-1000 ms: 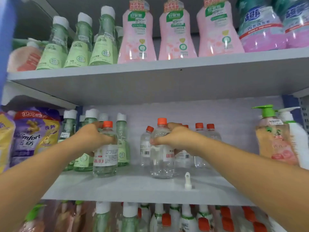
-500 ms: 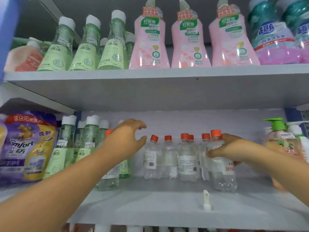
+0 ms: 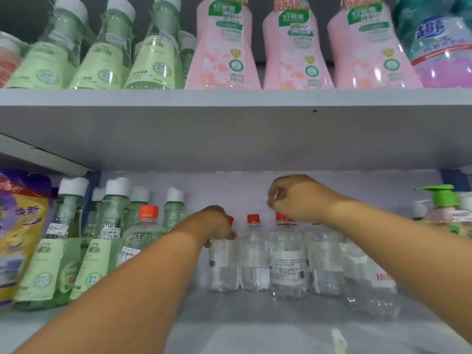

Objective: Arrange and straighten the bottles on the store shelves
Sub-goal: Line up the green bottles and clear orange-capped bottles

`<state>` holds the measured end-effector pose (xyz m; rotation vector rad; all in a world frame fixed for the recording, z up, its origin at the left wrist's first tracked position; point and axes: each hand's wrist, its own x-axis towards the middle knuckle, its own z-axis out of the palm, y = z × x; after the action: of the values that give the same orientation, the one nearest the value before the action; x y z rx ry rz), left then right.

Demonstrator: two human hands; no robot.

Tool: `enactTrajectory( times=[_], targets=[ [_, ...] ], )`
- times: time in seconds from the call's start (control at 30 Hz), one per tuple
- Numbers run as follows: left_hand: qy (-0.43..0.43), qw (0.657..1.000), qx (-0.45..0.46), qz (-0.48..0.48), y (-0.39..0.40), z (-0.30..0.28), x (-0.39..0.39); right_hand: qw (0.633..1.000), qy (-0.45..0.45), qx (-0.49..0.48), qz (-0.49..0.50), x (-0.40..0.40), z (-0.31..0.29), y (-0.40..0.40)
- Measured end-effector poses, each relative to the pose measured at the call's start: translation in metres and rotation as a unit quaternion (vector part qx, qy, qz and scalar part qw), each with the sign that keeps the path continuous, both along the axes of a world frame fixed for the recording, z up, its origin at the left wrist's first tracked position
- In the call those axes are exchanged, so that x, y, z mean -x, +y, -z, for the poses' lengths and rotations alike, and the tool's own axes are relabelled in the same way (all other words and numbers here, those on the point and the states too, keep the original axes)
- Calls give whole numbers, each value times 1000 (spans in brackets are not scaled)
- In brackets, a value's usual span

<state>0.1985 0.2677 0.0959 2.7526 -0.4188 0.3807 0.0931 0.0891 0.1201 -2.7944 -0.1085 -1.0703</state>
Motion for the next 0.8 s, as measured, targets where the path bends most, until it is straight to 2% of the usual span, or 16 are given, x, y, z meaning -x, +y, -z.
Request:
enactTrajectory(
  times=[0.07, 0.13, 0.27, 0.33, 0.43, 0.53, 0.63, 0.73, 0.8],
  targets=[
    [8, 1000, 25, 14, 6, 4, -7, 995, 70, 62, 19, -26, -6, 17],
    [-20, 997, 65, 28, 7, 10, -17, 985, 130, 106, 48, -52, -9, 24],
    [-82, 992, 90, -8, 1, 8, -23, 975, 206, 77, 39, -89, -11, 18],
    [-84, 993, 78, -21, -4, 1, -23, 977, 208, 44, 26, -99, -11, 16],
    [-85, 995, 13, -49, -9, -14, -28, 979, 200, 41, 12, -107, -14, 12],
    [-45, 998, 40, -32, -6, -16, -35, 973, 224, 51, -6, -108, -17, 11],
    [-48, 995, 89, -20, 0, -10, -41, 968, 245, 36, -27, -113, -17, 14],
    [-69, 986, 149, -14, -1, -7, -43, 975, 220, 32, 3, -122, -14, 16],
    [-75, 988, 132, -36, -2, -5, -42, 981, 192, 31, 28, -126, -13, 15]
  ],
)
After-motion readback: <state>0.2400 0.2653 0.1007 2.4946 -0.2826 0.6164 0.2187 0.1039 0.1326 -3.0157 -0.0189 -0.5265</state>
